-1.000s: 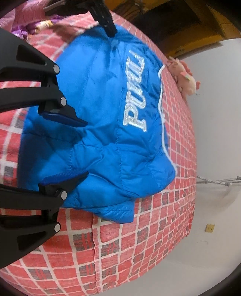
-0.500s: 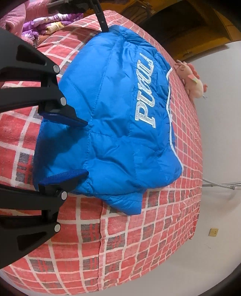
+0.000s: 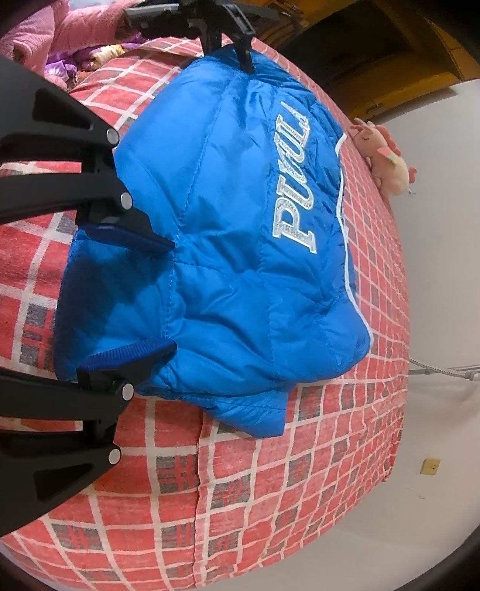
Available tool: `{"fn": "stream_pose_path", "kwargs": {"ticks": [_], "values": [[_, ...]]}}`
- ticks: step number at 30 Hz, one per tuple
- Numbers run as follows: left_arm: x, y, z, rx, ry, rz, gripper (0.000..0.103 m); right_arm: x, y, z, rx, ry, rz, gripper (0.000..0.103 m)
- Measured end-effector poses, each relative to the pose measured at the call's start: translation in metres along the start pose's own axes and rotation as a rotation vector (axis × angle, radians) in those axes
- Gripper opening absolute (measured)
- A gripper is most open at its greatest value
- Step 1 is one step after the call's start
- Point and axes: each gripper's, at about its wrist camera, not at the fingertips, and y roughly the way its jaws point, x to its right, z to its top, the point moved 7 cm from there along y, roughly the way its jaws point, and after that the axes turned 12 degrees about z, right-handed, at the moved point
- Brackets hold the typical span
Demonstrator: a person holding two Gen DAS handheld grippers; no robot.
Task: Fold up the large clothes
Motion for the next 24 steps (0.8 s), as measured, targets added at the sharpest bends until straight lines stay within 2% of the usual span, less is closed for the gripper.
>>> {"fn": "stream_pose_path", "kwargs": {"ticks": [3,5,7,10,14,16,19,20,24], "values": [[0.002,-0.001,0.001,0.013,0.012,0.012,0.065,0.002,0.002,0.002,-0.005,0.020,0.006,0.049],[0.002,-0.001,0.000,0.012,0.001,-0.003,0.055,0.002,0.004,0.003,-0.010,0.028,0.002,0.049],[0.000,-0.002,-0.002,0.018,-0.001,-0.016,0.052,0.003,0.007,0.002,-0.015,0.029,-0.007,0.049],[-0.001,0.001,-0.004,0.047,0.030,-0.002,0.051,0.004,0.014,0.000,-0.009,0.039,-0.017,0.049],[-0.005,0.003,-0.002,0.060,0.039,-0.025,0.051,0.006,0.016,-0.001,0.019,0.058,-0.010,0.048],[-0.004,0.002,-0.002,0.070,0.046,-0.015,0.049,0.005,0.016,-0.001,0.016,0.060,-0.007,0.048],[0.004,-0.006,-0.002,0.093,0.070,0.001,0.038,0.005,0.009,0.003,0.009,0.080,0.019,0.048],[0.010,-0.012,-0.001,0.114,0.089,0.018,0.033,0.005,0.002,0.005,0.013,0.084,0.031,0.049],[0.041,-0.039,0.002,0.206,0.186,0.086,0.028,-0.002,-0.030,0.010,0.072,0.027,0.012,0.049]]}}
